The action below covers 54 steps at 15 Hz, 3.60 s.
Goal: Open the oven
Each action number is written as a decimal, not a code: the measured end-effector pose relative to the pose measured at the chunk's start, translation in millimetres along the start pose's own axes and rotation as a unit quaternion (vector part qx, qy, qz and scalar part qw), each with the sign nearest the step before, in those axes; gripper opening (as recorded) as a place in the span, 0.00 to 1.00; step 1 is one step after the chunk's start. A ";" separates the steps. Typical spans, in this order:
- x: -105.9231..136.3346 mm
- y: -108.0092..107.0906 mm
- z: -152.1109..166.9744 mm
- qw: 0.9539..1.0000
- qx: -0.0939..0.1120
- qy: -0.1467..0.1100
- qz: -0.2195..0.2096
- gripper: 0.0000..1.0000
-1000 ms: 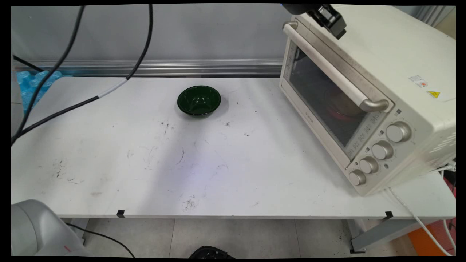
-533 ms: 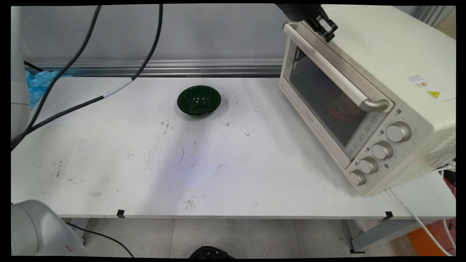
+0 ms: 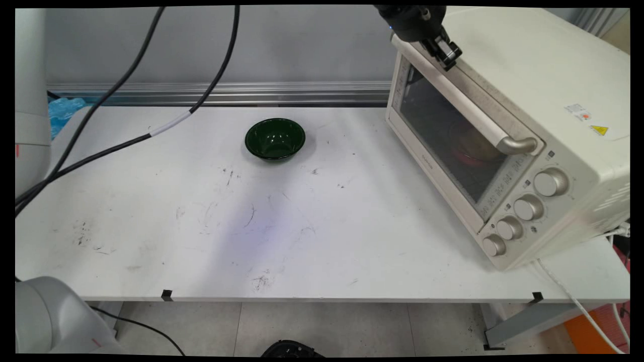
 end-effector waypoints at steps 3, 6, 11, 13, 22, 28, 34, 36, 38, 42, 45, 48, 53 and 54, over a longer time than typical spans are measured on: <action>0.2 -1.7 10.2 1.000 0.000 -0.008 0.000 0.00; 0.4 -2.4 17.7 1.000 -0.001 -0.012 -0.001 0.00; -5.0 -5.1 27.1 1.000 0.000 -0.021 -0.009 0.00; -10.5 -7.6 27.4 1.000 0.002 -0.027 -0.014 0.00; -40.2 -15.1 20.3 0.998 0.010 -0.058 -0.033 0.00; -61.2 -16.2 17.8 0.996 0.008 -0.079 -0.043 0.00; -78.5 -18.7 20.3 0.994 0.004 -0.094 -0.046 0.00; -83.0 -19.6 22.4 0.994 0.002 -0.098 -0.045 0.00; -87.7 -20.8 25.0 0.994 0.000 -0.101 -0.042 0.00; -101.3 -24.6 32.8 0.993 -0.007 -0.110 -0.030 0.00; -108.9 -26.4 36.8 0.993 -0.010 -0.114 -0.023 0.00; -117.0 -27.6 41.4 0.993 -0.015 -0.115 -0.016 0.00; -135.2 -30.6 50.5 0.993 -0.023 -0.115 -0.003 0.00; -138.9 -31.4 51.8 0.993 -0.024 -0.115 -0.001 0.00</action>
